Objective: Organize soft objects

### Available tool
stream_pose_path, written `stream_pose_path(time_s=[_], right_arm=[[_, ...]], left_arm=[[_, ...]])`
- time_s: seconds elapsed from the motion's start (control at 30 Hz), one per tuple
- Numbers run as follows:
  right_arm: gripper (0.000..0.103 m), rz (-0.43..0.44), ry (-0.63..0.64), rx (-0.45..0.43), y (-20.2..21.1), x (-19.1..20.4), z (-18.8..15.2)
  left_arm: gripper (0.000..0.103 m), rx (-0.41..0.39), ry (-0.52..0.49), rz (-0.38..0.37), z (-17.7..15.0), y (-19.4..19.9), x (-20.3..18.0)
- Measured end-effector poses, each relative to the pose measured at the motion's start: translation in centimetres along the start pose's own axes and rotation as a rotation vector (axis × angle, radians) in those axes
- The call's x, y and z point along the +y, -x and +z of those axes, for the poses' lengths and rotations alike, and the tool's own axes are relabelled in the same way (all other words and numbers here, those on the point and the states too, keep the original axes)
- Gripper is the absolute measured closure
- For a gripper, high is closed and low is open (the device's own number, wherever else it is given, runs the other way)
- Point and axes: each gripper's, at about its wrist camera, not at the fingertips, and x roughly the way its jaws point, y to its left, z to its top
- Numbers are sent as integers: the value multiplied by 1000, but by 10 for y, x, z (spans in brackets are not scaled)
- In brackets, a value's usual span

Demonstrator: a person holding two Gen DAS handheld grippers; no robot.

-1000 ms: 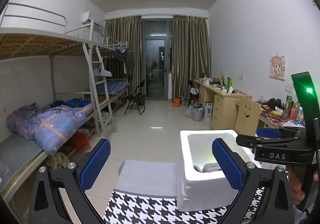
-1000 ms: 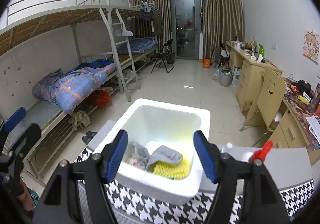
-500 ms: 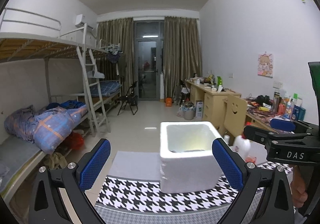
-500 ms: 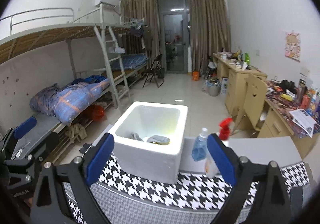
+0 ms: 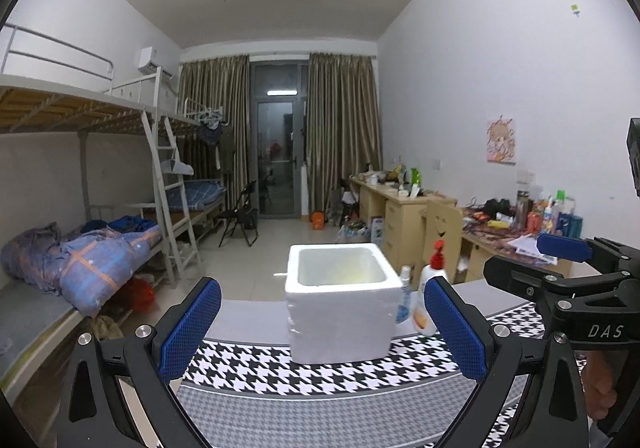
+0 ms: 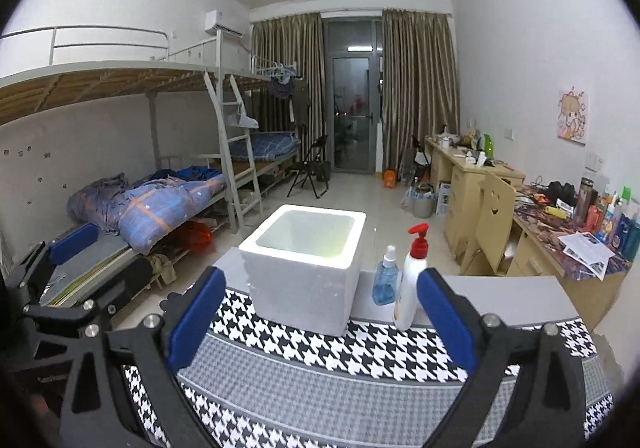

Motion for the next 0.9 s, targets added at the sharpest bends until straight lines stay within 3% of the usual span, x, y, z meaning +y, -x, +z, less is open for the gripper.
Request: stream_pose_path(time_s=[0.53,0.73,0.9], right_arm=[[4,-69,22,-98,66,10,-57],[4,-89,31,-122,78,13,-76],[4,-95,21,-137,85,12,-93]], left_arm=[[1,-74,-11,-34,-33,65,-14],[1,-101,-29,-63,-47,82,-24],[1,-114,-11,-43,-57,87,-22]])
